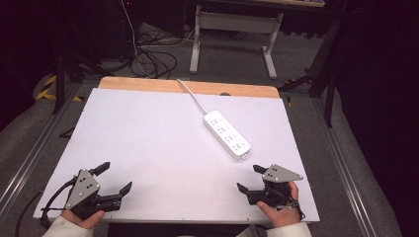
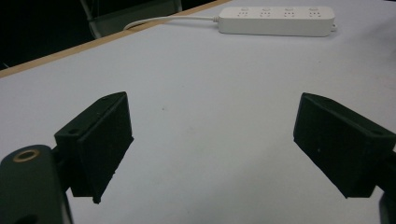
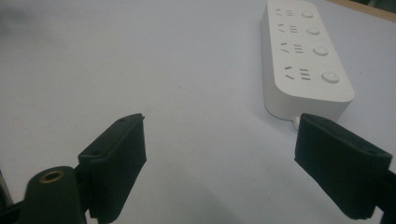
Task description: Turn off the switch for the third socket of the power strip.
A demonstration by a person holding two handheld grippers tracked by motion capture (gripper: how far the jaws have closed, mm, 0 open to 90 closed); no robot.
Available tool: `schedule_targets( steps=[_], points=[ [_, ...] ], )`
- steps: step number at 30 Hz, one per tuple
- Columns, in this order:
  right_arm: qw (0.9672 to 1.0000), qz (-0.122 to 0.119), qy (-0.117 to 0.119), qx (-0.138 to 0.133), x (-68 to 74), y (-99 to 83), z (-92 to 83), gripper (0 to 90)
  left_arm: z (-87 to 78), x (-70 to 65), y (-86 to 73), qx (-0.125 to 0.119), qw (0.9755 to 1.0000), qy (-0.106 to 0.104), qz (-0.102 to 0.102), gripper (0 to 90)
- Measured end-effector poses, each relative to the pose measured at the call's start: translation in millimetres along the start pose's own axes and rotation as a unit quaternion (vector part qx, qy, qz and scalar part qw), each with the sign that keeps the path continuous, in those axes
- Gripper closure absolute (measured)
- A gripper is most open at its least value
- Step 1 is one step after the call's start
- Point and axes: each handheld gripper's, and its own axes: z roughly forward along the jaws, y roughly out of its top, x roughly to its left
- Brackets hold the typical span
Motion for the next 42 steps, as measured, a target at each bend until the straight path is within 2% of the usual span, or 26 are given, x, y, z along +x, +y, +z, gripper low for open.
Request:
schedule_targets(
  steps=[27, 29, 33, 42],
  points=[
    [0.9999, -0.013, -0.006, -0.001, 1.7, 4.5, -2.1, 16.9, -1.4, -0.8, 1.1, 0.0, 1.0, 0.007, -0.001, 12.2],
    [0.9998, -0.02, -0.006, 0.005, 1.9, 7.9, -3.0, 20.7, -1.3, -0.8, 1.2, 0.0, 1.0, 0.008, 0.001, 12.2],
    [0.9998, -0.02, 0.001, 0.006, 1.5, 12.4, -4.1, 26.3, -0.9, -0.7, 1.2, 0.001, 1.0, 0.008, 0.003, 12.2],
    [0.9996, -0.025, -0.001, 0.008, -3.1, 32.3, -4.8, 30.4, -0.8, -0.6, 0.9, 0.001, 0.9999, 0.01, 0.001, 12.2]
  ],
)
